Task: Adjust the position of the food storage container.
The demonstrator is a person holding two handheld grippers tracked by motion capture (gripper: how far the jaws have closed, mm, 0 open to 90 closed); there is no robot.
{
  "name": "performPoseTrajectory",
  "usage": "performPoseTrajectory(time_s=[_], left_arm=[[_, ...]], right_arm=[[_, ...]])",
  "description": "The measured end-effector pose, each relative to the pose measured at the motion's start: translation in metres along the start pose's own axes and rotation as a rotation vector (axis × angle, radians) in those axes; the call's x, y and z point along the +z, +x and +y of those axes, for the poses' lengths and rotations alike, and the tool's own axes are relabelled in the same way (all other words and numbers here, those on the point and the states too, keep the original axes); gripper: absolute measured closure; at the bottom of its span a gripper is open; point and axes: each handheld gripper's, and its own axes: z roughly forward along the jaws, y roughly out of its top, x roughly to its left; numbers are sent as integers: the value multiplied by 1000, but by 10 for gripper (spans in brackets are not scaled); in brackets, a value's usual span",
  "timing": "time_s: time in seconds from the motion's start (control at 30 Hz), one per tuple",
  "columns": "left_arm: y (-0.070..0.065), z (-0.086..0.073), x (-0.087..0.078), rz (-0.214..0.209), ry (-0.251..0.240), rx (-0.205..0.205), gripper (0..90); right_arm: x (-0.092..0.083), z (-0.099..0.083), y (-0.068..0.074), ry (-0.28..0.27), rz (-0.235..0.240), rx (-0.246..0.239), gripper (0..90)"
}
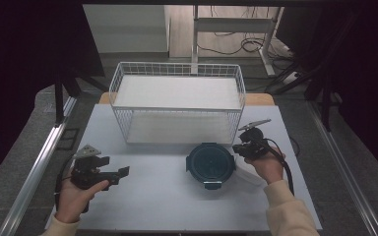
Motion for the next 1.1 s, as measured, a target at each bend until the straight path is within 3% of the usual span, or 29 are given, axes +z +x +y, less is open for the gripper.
performPoseTrajectory(time_s=[0.33,0.5,0.97,1.1], left_arm=[[4,-2,3,5,17,-2,146],[4,-3,4,6,20,-1,146],[10,-4,10,8,38,-6,147],[10,-5,11,10,41,-6,147]], right_arm=[[28,7,-4,79,-15,-14,895],[38,7,0,104,-14,-36,896],[38,5,8,111,-40,-46,900],[38,2,11,100,-16,-36,900]])
